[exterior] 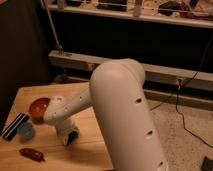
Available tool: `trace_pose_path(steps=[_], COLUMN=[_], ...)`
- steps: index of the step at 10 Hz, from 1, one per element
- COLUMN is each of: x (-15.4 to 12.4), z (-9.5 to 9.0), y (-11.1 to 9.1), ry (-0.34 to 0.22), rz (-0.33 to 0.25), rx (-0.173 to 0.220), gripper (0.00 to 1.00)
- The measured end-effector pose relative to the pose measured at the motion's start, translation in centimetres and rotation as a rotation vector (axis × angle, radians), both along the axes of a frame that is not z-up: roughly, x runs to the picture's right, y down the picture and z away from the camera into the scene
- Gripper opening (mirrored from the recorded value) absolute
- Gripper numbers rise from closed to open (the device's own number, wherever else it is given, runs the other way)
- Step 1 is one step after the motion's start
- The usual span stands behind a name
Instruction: Place the white sponge in the ceramic bowl
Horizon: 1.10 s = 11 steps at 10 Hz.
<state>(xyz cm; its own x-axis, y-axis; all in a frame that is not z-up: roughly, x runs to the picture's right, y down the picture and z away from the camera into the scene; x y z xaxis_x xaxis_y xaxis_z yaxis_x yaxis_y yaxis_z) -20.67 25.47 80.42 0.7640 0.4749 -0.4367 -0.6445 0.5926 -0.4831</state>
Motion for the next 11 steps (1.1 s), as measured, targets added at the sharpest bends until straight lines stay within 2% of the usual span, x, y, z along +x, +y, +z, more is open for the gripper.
trace_pose_path(steps=[3, 6, 8, 11], x=[-1.2, -5.0, -7.4, -9.6], z=[-0.6, -4.4, -7.9, -11.9], y=[-1.1, -4.4, -6.7, -9.6], ry=[-0.020, -0.125, -0.216, -0.308], rz=[0.011, 0.045, 0.052, 0.051], rx=[0.020, 0.076, 0.126, 0.183], gripper=[0.53, 0.53, 0.53, 0.53])
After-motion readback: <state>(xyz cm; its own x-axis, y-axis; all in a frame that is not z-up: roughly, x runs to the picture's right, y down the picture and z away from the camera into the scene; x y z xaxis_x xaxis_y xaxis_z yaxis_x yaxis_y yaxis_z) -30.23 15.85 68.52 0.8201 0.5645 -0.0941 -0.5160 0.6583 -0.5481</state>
